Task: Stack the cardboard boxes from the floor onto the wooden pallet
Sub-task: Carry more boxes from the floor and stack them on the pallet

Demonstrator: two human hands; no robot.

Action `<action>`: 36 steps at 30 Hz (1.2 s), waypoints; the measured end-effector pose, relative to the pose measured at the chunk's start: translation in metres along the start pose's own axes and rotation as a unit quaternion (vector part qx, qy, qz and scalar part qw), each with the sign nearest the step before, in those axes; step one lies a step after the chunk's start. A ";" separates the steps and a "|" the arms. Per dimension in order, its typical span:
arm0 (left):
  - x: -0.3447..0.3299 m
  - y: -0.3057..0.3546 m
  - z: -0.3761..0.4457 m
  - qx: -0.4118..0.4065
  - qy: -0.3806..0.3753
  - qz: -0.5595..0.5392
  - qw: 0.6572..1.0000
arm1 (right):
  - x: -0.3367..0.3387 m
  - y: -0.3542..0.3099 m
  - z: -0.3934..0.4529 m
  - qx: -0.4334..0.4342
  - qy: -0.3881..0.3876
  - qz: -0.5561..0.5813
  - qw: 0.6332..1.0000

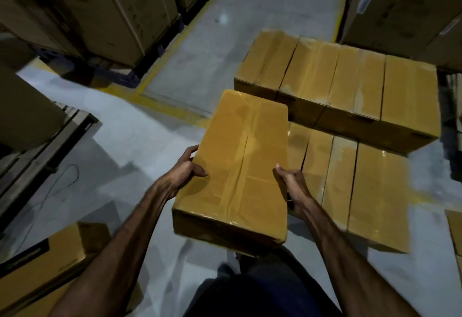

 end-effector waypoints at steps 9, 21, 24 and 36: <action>0.030 0.020 0.080 0.014 0.021 0.006 1.000 | -0.043 -0.054 0.058 -0.063 -0.052 0.028 0.996; 0.032 0.000 0.195 0.042 0.215 0.086 0.972 | -0.074 -0.040 0.133 -0.140 -0.041 -0.051 0.988; 0.035 0.000 0.230 0.051 0.191 0.161 0.967 | -0.089 -0.038 0.155 -0.115 -0.020 -0.076 0.990; 0.059 -0.016 0.359 0.064 0.076 0.194 0.976 | -0.138 -0.020 0.228 -0.124 0.058 -0.035 0.990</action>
Point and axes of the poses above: each hand's wrist, its own z-axis towards the middle knuckle, its own x-axis out of the back of the hand, y = z × x, the point moved 5 cm from there along z, towards the middle knuckle, and after that the axes turned 2 degrees about z, right-handed, at the moved point
